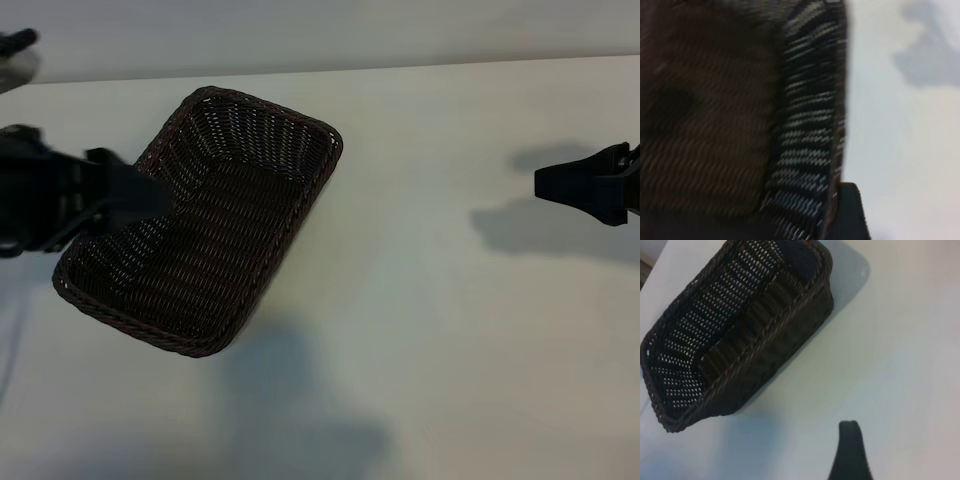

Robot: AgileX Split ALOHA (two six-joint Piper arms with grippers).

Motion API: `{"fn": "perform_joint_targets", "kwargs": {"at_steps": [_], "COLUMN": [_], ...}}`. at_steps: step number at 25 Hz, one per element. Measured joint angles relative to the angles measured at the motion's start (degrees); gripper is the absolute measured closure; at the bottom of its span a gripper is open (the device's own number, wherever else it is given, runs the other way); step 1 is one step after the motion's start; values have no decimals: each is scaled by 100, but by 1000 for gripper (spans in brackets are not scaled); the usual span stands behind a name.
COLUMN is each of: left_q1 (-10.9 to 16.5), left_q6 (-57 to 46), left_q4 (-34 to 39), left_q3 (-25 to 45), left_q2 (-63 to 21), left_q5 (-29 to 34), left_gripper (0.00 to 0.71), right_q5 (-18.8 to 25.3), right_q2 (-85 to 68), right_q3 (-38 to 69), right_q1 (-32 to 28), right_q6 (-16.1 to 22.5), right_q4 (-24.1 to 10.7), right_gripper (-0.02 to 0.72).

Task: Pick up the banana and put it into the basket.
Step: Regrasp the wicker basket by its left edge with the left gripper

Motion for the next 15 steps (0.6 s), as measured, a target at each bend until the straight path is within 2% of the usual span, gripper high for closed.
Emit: {"fn": "perform_joint_targets", "kwargs": {"at_steps": [4,7,10,15], "left_q1": [0,0,0,0], "left_q6": [-2119,-3716,-4596,-5319], "left_q4": [1204,1753,2131,2384], "left_q3": [-5,-5,-5,-10], "left_q2": [-244,-261,-261,-248], "left_q5": [317,645,774,1027], "left_gripper": [150,150,150,150], "right_q5": [0,0,0,0], "right_q2": [0,0,0,0], "right_q3": [0,0,0,0], "right_q1": [0,0,0,0], "right_q6": [6,52,196,278], "right_q4": [0,0,0,0], "right_gripper": [162,162,162,162]}}
